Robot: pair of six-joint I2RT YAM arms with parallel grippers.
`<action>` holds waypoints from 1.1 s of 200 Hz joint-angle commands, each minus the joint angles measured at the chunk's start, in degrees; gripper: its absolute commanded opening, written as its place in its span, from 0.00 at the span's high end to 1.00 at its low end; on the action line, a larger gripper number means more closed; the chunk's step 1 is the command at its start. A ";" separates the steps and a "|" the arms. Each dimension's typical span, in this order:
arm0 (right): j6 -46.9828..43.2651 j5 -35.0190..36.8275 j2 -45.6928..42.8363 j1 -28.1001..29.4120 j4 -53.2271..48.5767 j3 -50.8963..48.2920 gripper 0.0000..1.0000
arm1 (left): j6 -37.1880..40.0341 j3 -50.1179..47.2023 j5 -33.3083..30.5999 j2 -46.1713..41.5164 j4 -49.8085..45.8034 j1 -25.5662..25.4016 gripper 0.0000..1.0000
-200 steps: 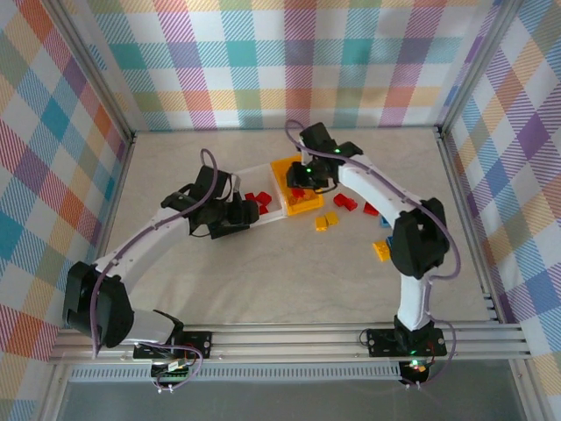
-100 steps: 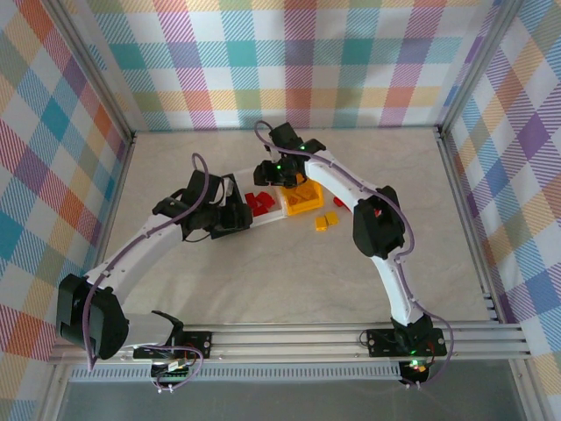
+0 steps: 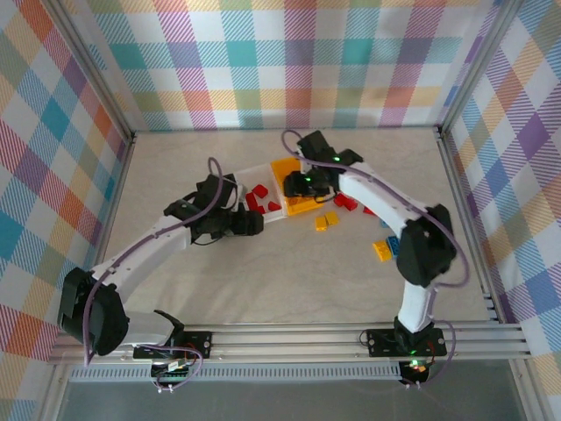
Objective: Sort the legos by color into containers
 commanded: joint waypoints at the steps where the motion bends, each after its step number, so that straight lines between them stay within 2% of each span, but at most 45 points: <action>1: -1.92 4.27 -2.64 -5.16 -1.11 -7.67 0.43 | -1.52 1.26 -0.30 3.12 2.19 -2.00 0.26; 29: -5.58 7.45 -1.85 -9.49 -0.55 -9.79 0.35 | -2.58 1.67 1.23 5.45 3.49 -2.72 0.26; 81: -8.64 15.31 5.67 -17.89 -3.12 -5.71 0.34 | -2.26 2.47 0.15 5.18 1.73 -3.31 0.25; 131: -5.19 13.02 8.79 -22.68 -3.73 -5.43 0.34 | -1.79 4.11 0.46 7.98 1.75 -3.30 0.25; 220: -2.51 9.77 13.84 -25.91 -1.70 -4.58 0.34 | -1.32 2.98 -0.87 7.65 1.36 -3.27 0.25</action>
